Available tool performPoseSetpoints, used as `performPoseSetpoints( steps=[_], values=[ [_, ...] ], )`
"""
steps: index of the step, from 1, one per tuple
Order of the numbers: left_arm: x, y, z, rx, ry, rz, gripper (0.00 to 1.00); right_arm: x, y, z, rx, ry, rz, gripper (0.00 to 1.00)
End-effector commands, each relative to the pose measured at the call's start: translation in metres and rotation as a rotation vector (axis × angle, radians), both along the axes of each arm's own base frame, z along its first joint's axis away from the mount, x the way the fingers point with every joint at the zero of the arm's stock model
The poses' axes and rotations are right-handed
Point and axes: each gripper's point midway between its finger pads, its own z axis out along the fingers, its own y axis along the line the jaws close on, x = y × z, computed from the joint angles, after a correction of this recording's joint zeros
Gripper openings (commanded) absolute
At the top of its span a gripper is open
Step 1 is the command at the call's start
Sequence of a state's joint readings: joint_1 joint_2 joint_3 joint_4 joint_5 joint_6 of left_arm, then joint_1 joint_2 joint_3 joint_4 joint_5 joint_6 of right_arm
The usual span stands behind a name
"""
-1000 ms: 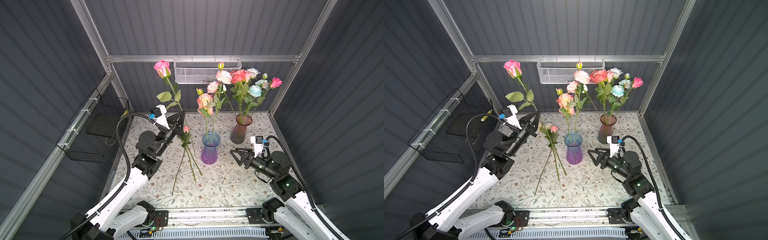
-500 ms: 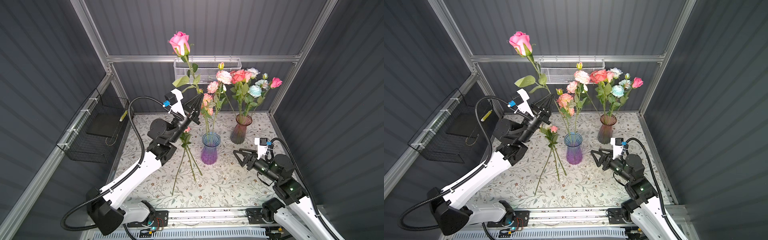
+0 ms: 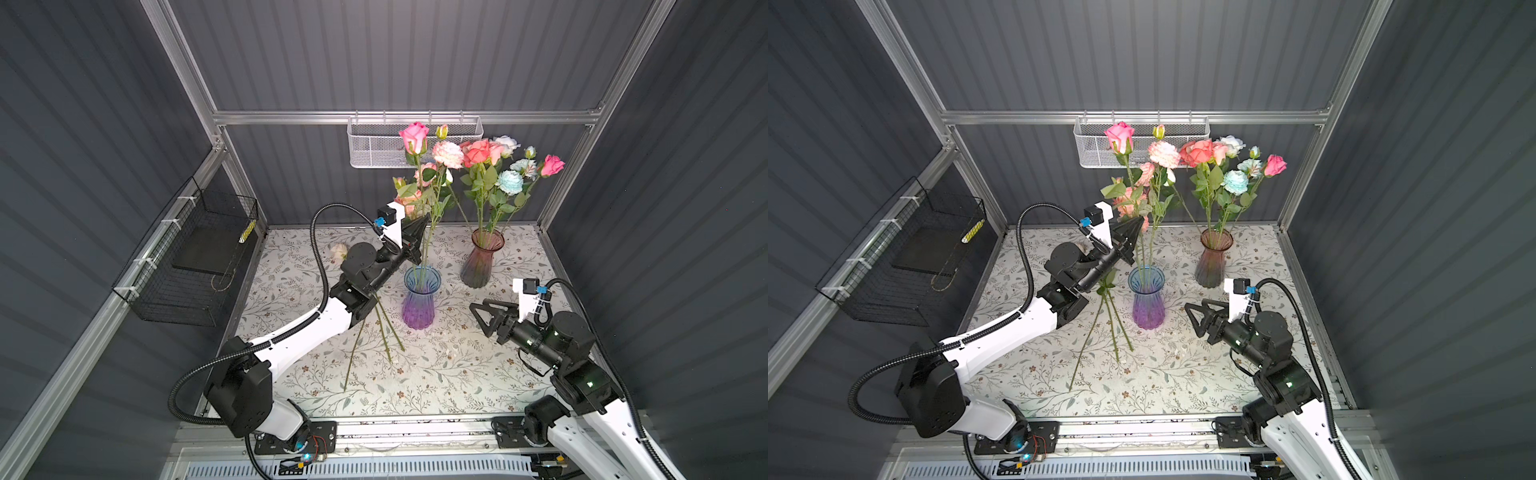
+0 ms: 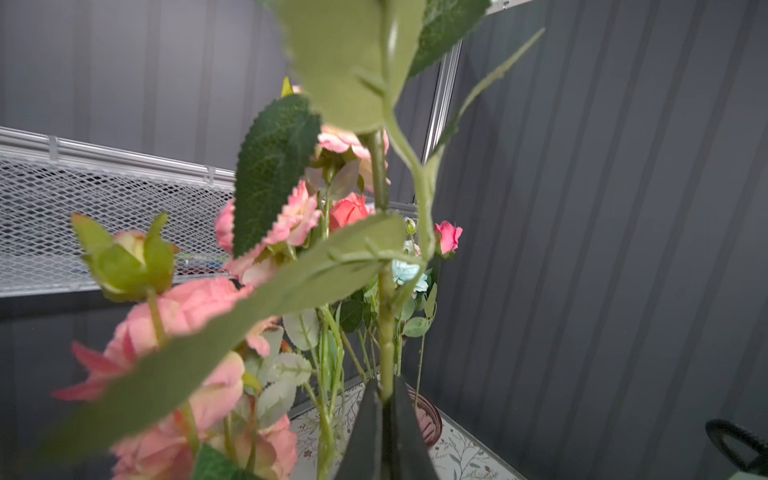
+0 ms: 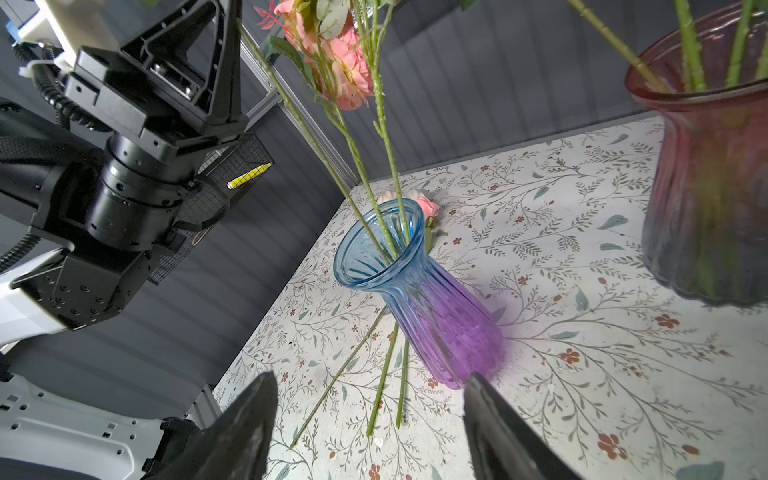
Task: Arrange the flowers into the vase
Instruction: 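Lower the pink rose stem into the blue-purple vase with the left gripper, then open the left gripper and draw it back toward the bunch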
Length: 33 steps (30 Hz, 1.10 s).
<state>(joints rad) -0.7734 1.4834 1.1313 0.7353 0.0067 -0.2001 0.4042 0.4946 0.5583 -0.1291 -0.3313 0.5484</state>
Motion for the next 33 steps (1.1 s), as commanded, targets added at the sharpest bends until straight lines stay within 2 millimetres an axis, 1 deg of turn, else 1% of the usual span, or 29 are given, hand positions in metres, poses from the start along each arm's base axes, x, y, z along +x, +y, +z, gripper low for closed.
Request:
performPoseSetpoints(
  steps=[1, 5, 8, 10, 14, 16, 18, 21, 22, 24, 28, 30, 32, 33],
  values=[
    [-0.010, -0.004, -0.010, 0.028, -0.002, -0.001, 0.00, 0.000, -0.003, 0.004, -0.014, -0.013, -0.019, 0.72],
    [-0.014, -0.012, -0.031, 0.118, 0.022, 0.002, 0.00, 0.003, -0.002, 0.000, -0.018, -0.002, -0.018, 0.72],
    [-0.015, -0.015, -0.040, 0.170, 0.033, 0.005, 0.00, 0.004, -0.001, 0.000, -0.020, 0.003, -0.014, 0.73],
    [-0.014, -0.014, -0.045, 0.194, 0.039, 0.014, 0.00, 0.005, 0.000, 0.000, -0.020, 0.004, -0.013, 0.73],
    [-0.015, -0.021, -0.053, 0.252, 0.045, 0.006, 0.00, 0.006, 0.000, 0.002, -0.016, 0.003, -0.012, 0.73],
    [-0.016, -0.024, -0.056, 0.289, 0.045, 0.002, 0.07, 0.005, 0.000, 0.003, -0.019, 0.002, -0.014, 0.73],
    [-0.017, -0.026, -0.059, 0.319, 0.054, 0.000, 0.27, 0.005, -0.001, 0.003, -0.022, 0.003, -0.015, 0.73],
    [-0.020, -0.023, -0.059, 0.358, 0.068, 0.006, 0.45, 0.003, -0.001, 0.004, -0.026, 0.000, -0.015, 0.73],
    [-0.022, -0.021, -0.058, 0.367, 0.067, 0.005, 0.48, 0.003, -0.002, 0.004, -0.027, 0.001, -0.015, 0.73],
    [-0.028, -0.017, -0.051, 0.375, 0.057, 0.001, 0.56, 0.003, -0.002, 0.004, -0.029, -0.001, -0.019, 0.74],
    [-0.042, -0.002, -0.035, 0.378, 0.049, 0.002, 0.59, 0.002, -0.003, 0.006, -0.027, -0.005, -0.018, 0.74],
    [-0.050, 0.013, -0.027, 0.372, 0.047, 0.020, 0.60, 0.002, -0.002, 0.008, -0.023, -0.007, -0.018, 0.74],
    [-0.056, 0.032, -0.028, 0.371, 0.070, 0.063, 0.60, 0.002, -0.002, 0.009, -0.019, -0.007, -0.016, 0.74],
    [-0.058, 0.043, -0.032, 0.370, 0.093, 0.098, 0.60, 0.002, -0.002, 0.009, -0.019, -0.007, -0.015, 0.74]
  ],
)
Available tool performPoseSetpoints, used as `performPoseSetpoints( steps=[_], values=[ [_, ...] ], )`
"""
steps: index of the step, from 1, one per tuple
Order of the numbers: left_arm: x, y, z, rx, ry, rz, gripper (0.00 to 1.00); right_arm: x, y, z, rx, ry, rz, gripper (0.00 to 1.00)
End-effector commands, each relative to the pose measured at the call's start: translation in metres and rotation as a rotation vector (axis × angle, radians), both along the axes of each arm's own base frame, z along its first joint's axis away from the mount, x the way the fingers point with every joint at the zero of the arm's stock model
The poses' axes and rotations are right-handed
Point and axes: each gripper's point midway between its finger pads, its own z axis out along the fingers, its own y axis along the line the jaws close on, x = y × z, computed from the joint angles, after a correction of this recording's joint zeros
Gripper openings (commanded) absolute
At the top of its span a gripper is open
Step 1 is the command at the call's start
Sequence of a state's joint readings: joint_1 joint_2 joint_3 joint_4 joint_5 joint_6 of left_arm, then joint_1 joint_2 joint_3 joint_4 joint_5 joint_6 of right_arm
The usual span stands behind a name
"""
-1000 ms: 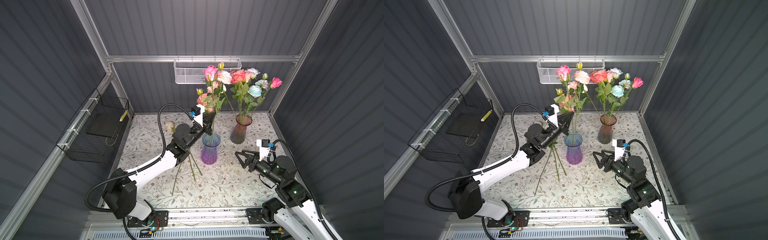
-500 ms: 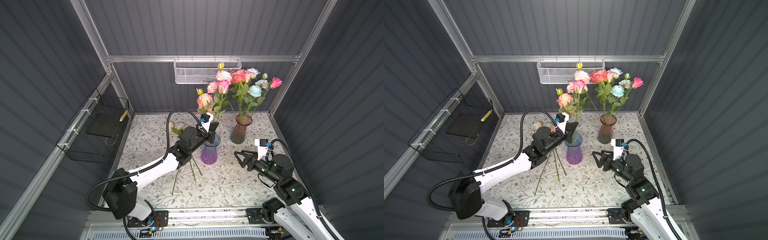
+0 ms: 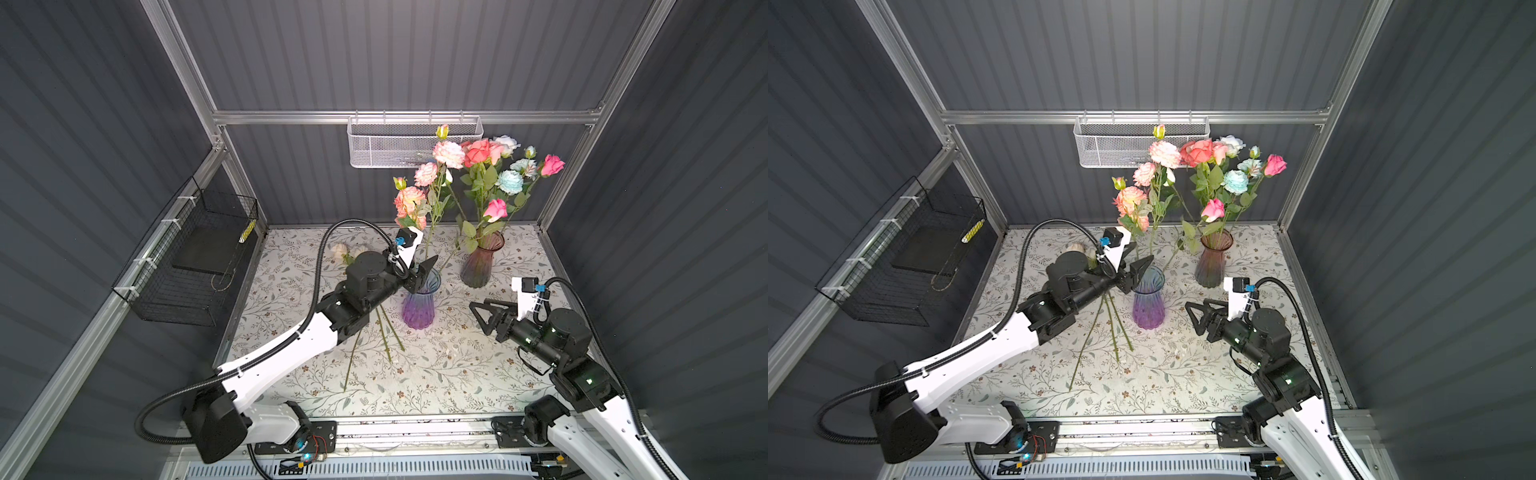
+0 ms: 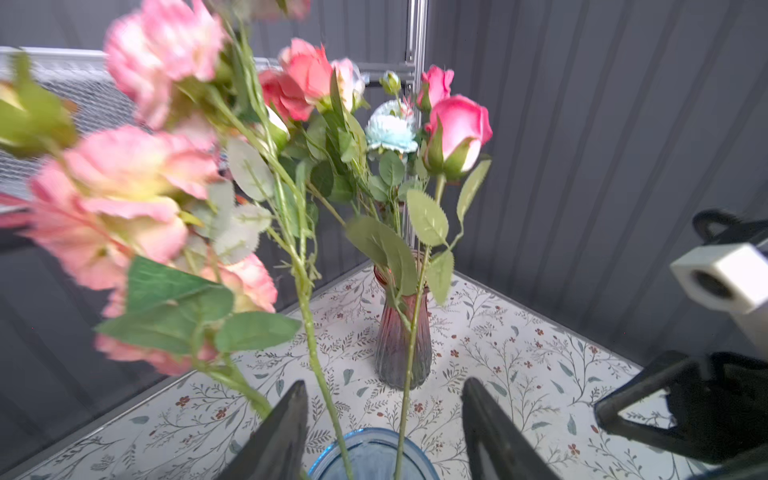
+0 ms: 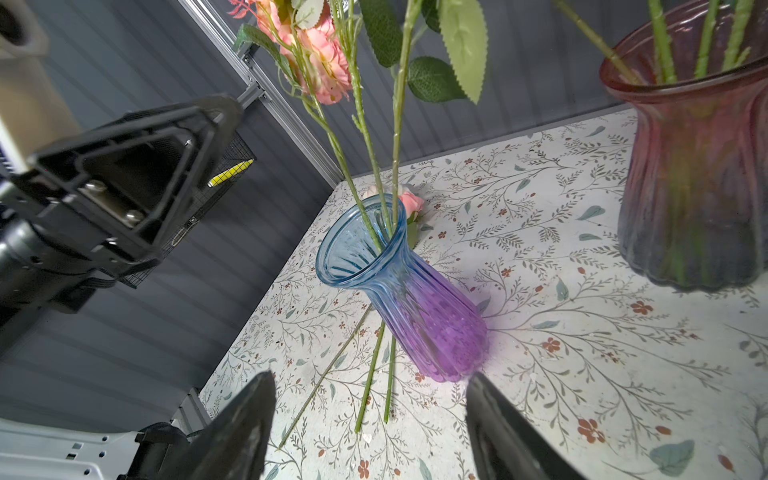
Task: Arrange the flowers into the vase
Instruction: 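Open the left gripper and draw it back toward the bunch, then lower the left gripper onto the bunch stems and close on one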
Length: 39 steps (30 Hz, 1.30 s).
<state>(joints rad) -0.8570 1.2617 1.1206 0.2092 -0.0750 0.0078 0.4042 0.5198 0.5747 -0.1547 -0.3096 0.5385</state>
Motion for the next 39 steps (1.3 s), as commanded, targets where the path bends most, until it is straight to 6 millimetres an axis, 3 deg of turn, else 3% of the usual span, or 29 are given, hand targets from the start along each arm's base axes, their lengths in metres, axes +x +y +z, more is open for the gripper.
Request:
performPoseSetpoints(
  steps=[1, 4, 6, 12, 16, 21, 26, 30, 39],
  values=[
    [-0.008, 0.037, -0.003, 0.019, 0.022, 0.114, 0.60, -0.003, 0.000, 0.013, 0.004, -0.028, 0.005, 0.74],
    [0.000, 0.075, -0.039, 0.066, 0.100, 0.301, 0.60, -0.003, -0.001, 0.011, -0.004, -0.022, 0.002, 0.74],
    [0.005, 0.099, -0.073, 0.123, 0.168, 0.425, 0.60, -0.001, -0.001, 0.008, -0.009, -0.013, -0.004, 0.73],
    [0.027, 0.143, -0.168, 0.217, 0.456, 0.562, 0.54, 0.004, -0.004, -0.006, -0.011, 0.022, -0.037, 0.73],
    [0.043, 0.154, -0.221, 0.311, 0.683, 0.566, 0.47, 0.009, -0.004, -0.016, -0.016, 0.063, -0.051, 0.71],
    [0.047, 0.141, -0.279, 0.510, 0.877, 0.515, 0.42, 0.012, -0.003, -0.027, -0.020, 0.108, -0.054, 0.70],
    [0.053, 0.142, -0.320, 0.588, 1.011, 0.514, 0.40, 0.012, -0.003, -0.031, -0.027, 0.116, -0.053, 0.70],
    [0.056, 0.139, -0.341, 0.644, 1.073, 0.502, 0.38, 0.011, -0.004, -0.030, -0.037, 0.113, -0.055, 0.70],
    [0.059, 0.149, -0.362, 0.710, 1.106, 0.552, 0.33, 0.011, -0.001, -0.032, -0.025, 0.120, -0.044, 0.70]
  ],
)
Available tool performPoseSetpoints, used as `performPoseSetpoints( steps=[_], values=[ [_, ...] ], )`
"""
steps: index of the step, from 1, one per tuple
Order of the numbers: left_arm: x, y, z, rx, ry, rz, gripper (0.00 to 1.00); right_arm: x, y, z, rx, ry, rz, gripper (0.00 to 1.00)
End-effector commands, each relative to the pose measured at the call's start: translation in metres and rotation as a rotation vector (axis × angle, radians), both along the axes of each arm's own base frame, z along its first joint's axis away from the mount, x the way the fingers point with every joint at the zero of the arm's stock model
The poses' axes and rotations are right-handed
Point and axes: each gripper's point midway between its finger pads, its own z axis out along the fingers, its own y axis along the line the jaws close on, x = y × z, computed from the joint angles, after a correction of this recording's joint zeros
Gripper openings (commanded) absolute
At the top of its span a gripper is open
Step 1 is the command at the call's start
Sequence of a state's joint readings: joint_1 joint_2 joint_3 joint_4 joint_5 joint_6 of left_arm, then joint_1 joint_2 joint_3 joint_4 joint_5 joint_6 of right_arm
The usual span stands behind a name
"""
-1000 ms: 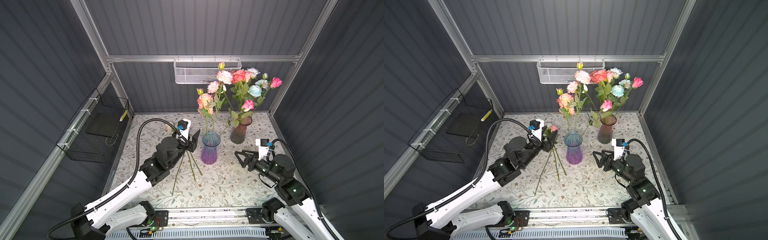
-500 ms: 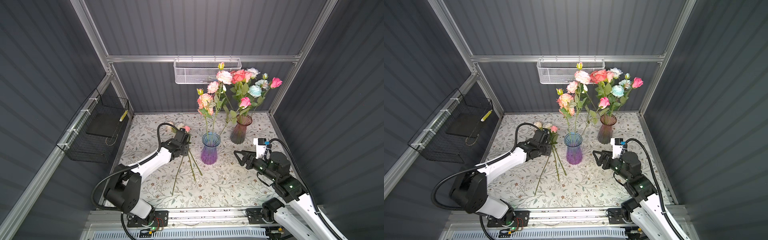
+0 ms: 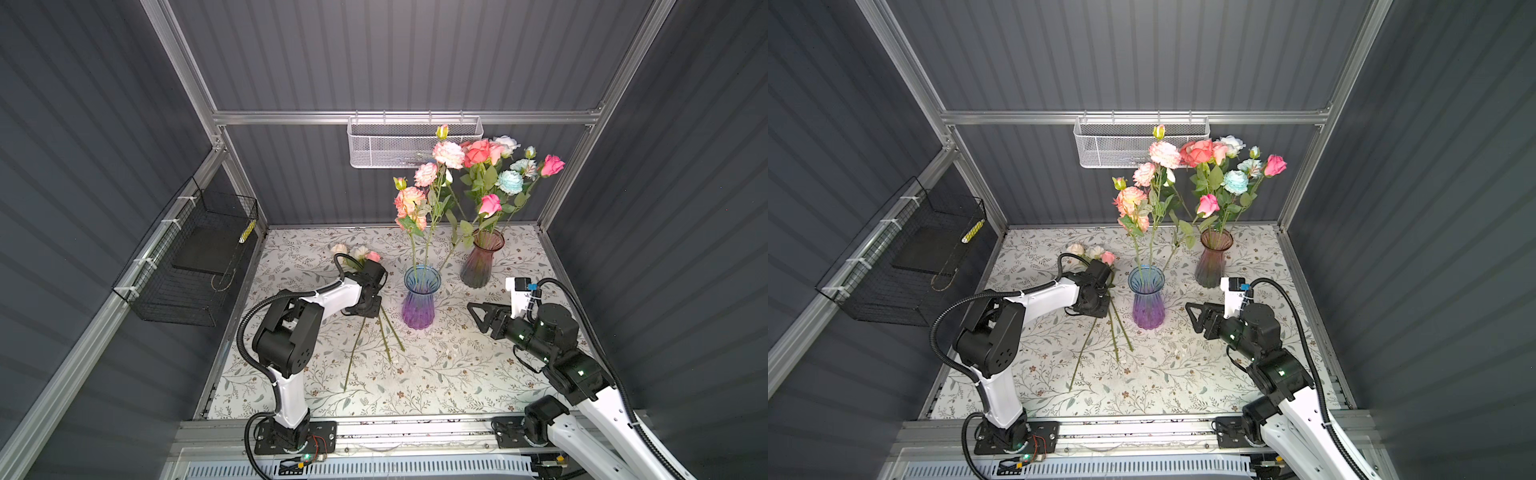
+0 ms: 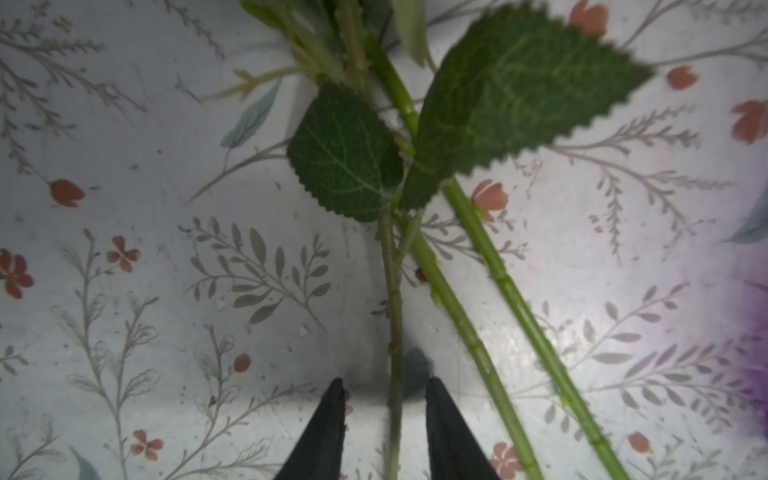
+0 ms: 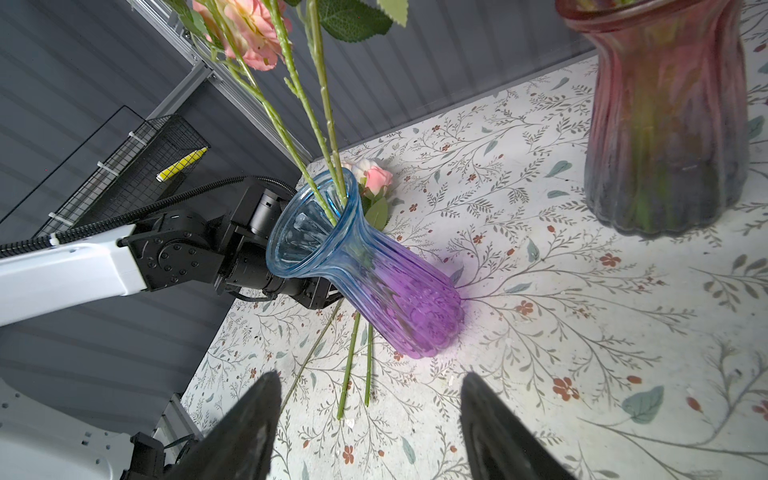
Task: Arrange the flowers into the vase
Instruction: 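Lower the left gripper onto the bunch stems and close on one, then lift a pale pink rose high out of the bunch with the left gripper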
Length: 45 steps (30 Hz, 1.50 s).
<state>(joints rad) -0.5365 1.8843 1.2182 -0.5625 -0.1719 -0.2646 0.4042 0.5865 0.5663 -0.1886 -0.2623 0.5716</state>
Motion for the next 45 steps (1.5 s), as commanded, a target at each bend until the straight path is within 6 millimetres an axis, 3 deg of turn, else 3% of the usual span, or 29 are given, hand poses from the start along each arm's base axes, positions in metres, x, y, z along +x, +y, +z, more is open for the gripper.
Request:
performPoseSetpoints(
  steps=[1, 9, 12, 16, 19, 27, 33, 41, 45],
  values=[
    [-0.001, 0.004, 0.000, 0.009, 0.021, 0.012, 0.32, -0.002, 0.001, -0.003, 0.003, 0.003, 0.007, 0.70],
    [-0.003, 0.000, -0.016, -0.012, 0.063, 0.010, 0.08, -0.004, -0.001, 0.001, -0.004, -0.011, 0.003, 0.70],
    [-0.003, 0.002, -0.015, -0.007, 0.056, 0.014, 0.03, -0.005, -0.004, 0.002, -0.010, -0.016, -0.006, 0.70],
    [-0.001, 0.006, -0.007, -0.002, 0.024, 0.033, 0.00, -0.007, -0.005, 0.004, -0.009, -0.023, -0.009, 0.70],
    [0.000, 0.004, 0.010, -0.039, -0.012, 0.041, 0.00, -0.007, -0.005, 0.007, -0.003, -0.025, -0.008, 0.70],
    [0.004, -0.006, 0.097, -0.203, -0.215, 0.022, 0.00, -0.009, 0.002, 0.010, 0.025, -0.028, 0.029, 0.70],
    [-0.003, 0.002, 0.172, -0.365, -0.507, 0.032, 0.00, -0.024, 0.039, 0.015, 0.147, -0.089, 0.269, 0.72],
    [-0.058, 0.020, 0.290, -0.748, -1.038, -0.032, 0.00, -0.010, 0.045, -0.004, 0.132, -0.038, 0.264, 0.73],
    [-0.075, 0.027, 0.334, -0.823, -1.150, -0.058, 0.00, -0.006, 0.045, -0.003, 0.131, -0.037, 0.248, 0.74]
  ],
)
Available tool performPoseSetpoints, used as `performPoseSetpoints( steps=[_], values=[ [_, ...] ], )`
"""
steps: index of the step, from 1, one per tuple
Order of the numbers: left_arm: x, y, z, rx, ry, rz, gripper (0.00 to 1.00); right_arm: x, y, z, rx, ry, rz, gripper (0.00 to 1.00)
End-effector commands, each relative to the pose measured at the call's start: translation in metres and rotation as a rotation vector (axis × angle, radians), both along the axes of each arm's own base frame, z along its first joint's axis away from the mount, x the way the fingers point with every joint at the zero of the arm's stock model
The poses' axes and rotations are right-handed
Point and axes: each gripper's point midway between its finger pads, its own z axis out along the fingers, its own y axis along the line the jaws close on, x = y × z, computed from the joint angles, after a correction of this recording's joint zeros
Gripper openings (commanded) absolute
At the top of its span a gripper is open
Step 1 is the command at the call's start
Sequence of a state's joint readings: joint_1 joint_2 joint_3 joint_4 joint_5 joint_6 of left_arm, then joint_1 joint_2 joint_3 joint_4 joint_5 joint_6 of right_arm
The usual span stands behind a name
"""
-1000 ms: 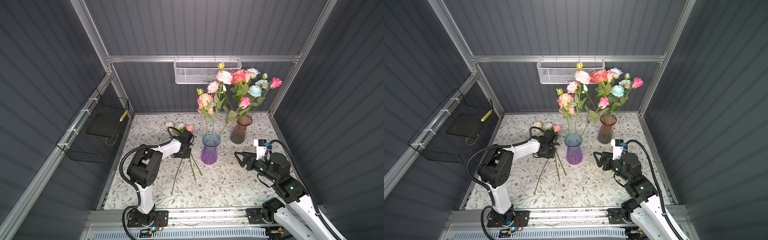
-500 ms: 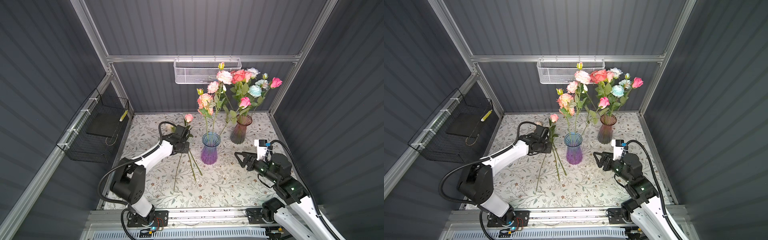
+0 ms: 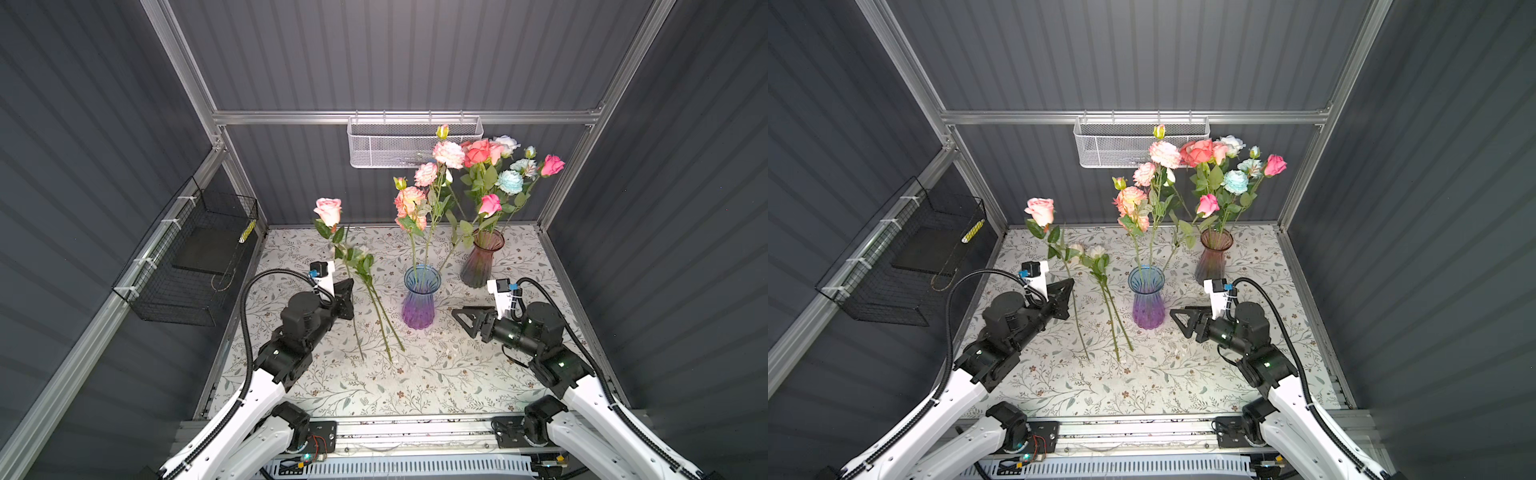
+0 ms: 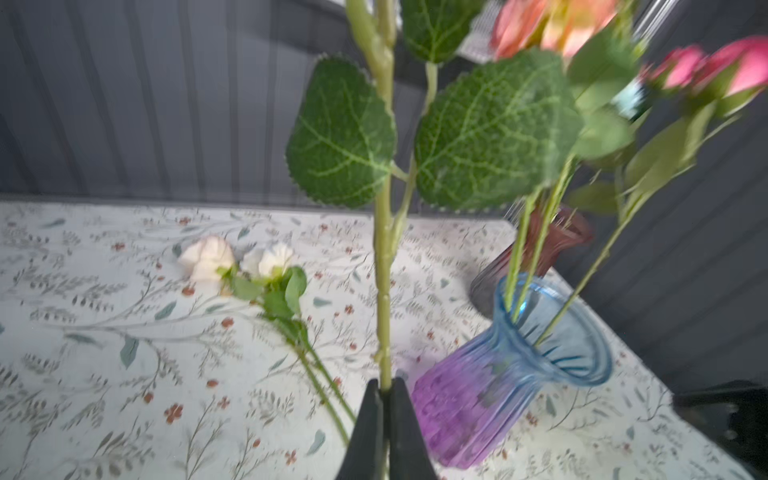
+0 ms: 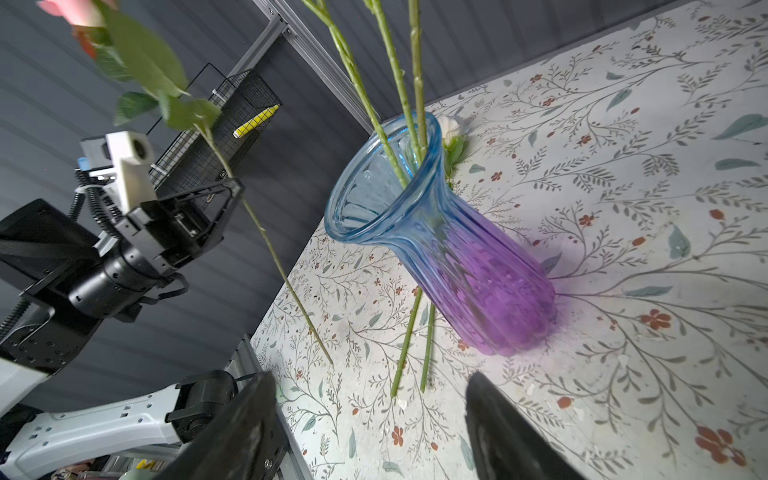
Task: Arrange the flowers into the vase
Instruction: 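Lift a pale pink rose high out of the bunch with the left gripper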
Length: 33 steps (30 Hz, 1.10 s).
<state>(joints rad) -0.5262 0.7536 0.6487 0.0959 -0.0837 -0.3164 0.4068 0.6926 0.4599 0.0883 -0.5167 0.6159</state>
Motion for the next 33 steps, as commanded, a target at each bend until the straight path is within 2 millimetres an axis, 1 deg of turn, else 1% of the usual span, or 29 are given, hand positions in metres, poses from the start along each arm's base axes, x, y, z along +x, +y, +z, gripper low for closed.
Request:
performPoseSetpoints(
  steps=[1, 8, 10, 12, 15, 17, 21, 26, 28, 31, 33],
  values=[
    [-0.010, -0.002, 0.062, -0.112, -0.175, -0.044, 0.00, 0.002, 0.002, 0.010, 0.018, -0.034, 0.004, 0.74],
    [-0.016, -0.021, 0.132, -0.191, -0.307, -0.161, 0.00, 0.008, 0.001, 0.024, 0.012, -0.057, -0.018, 0.74],
    [-0.015, -0.027, 0.145, -0.178, -0.338, -0.185, 0.00, 0.008, -0.001, 0.026, 0.011, -0.060, -0.029, 0.74],
    [-0.012, -0.028, 0.153, -0.180, -0.353, -0.179, 0.00, 0.009, -0.003, 0.026, 0.013, -0.061, -0.042, 0.74],
    [-0.013, -0.029, 0.166, -0.203, -0.391, -0.193, 0.00, 0.010, -0.005, 0.028, 0.016, -0.067, -0.060, 0.74],
    [-0.015, -0.031, 0.176, -0.214, -0.413, -0.206, 0.00, 0.009, -0.005, 0.033, 0.015, -0.074, -0.056, 0.74],
    [-0.018, -0.042, 0.196, -0.243, -0.435, -0.268, 0.00, 0.010, -0.006, 0.036, 0.003, -0.082, -0.061, 0.74],
    [-0.024, -0.060, 0.226, -0.253, -0.482, -0.332, 0.00, 0.010, -0.007, 0.036, 0.007, -0.079, -0.068, 0.74],
    [-0.025, -0.069, 0.233, -0.247, -0.500, -0.350, 0.00, 0.010, -0.007, 0.035, 0.006, -0.077, -0.072, 0.74],
    [-0.020, -0.086, 0.236, -0.218, -0.519, -0.361, 0.00, 0.010, -0.009, 0.036, 0.005, -0.081, -0.076, 0.74],
    [-0.016, -0.100, 0.234, -0.192, -0.530, -0.363, 0.00, 0.009, -0.010, 0.036, 0.001, -0.085, -0.083, 0.74]
  ],
)
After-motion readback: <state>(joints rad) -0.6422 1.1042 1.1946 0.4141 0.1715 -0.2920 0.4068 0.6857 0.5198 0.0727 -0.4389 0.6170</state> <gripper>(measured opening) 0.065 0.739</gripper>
